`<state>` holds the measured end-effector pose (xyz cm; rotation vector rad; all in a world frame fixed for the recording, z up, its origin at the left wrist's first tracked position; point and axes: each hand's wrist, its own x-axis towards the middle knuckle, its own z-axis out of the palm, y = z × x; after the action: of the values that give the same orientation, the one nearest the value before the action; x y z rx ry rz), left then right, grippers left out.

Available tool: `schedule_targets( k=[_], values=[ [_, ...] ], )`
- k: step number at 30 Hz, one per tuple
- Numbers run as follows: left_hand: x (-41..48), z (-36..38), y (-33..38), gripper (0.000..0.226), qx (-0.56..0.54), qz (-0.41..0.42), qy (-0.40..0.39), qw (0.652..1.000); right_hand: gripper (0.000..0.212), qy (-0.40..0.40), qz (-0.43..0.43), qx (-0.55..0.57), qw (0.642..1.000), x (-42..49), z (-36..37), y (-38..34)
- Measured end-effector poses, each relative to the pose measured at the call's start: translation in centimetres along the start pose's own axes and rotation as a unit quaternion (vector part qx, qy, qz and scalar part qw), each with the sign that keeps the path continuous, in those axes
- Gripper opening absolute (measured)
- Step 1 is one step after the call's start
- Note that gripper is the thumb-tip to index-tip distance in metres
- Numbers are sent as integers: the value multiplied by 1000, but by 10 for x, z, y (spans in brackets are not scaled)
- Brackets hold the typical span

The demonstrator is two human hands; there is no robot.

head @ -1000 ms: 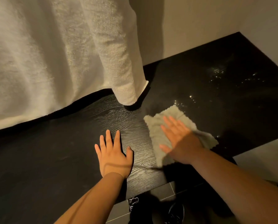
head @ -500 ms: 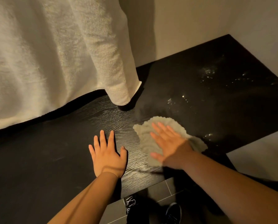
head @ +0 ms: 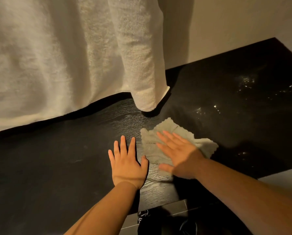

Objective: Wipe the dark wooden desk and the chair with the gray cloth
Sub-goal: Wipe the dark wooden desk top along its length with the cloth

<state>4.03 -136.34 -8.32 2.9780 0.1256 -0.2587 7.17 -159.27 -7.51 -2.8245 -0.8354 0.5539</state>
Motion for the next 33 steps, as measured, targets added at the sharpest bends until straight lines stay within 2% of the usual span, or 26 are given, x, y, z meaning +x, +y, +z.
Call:
schedule_targets(
  k=[2, 4, 6, 8, 10, 12, 15, 17, 19, 21, 23, 26, 29, 31, 33],
  values=[
    [0, 1, 0, 80, 1, -1, 5, 1000, 103, 7, 33, -10, 999, 18, -16, 22],
    [1, 1, 0, 79, 4, -3, 8, 1000, 107, 29, 106, -1, 994, 47, -32, 47],
    [2, 2, 0, 78, 7, -2, 7, 1000, 99, 39, 176, 23, 983, 71, -46, 56],
    [2, 3, -1, 78, 11, -3, 2, 1000, 91, 34, 198, 64, 978, 85, -50, 46],
    [1, 3, -2, 79, 10, -6, 3, 1000, 93, 35, 159, 61, 985, 78, -41, 24],
    [1, 2, -2, 80, 7, -7, 7, 1000, 97, 29, 68, 29, 997, 51, -21, 1],
    [3, 1, 0, 80, 12, -6, 1, 1000, 90, 4, -13, 26, 1000, 23, -10, 4],
    [3, 2, -1, 79, 12, -5, 4, 1000, 93, 7, -8, -6, 1000, 34, -17, 30],
    [2, 2, -1, 79, 10, -3, 7, 1000, 98, 36, 74, -18, 996, 54, -30, 57],
    [1, 1, 0, 78, 10, -2, 6, 1000, 91, 51, 173, 16, 984, 69, -39, 71],
    [1, 1, 0, 78, 12, -5, 4, 1000, 88, 55, 204, 45, 976, 69, -41, 59],
    [1, -2, -1, 79, 16, -7, 1, 1000, 95, 48, 146, 44, 987, 35, -16, 17],
    [3, -2, 0, 78, 10, -3, 10, 1000, 86, 80, 66, 33, 994, -25, 21, -15],
    [3, 0, -2, 77, 8, -2, 9, 1000, 80, 68, 38, 32, 996, -47, 32, -13],
    [0, 1, -3, 77, 7, 0, 14, 1000, 76, 91, 33, 26, 995, -47, 30, 3]
  ],
)
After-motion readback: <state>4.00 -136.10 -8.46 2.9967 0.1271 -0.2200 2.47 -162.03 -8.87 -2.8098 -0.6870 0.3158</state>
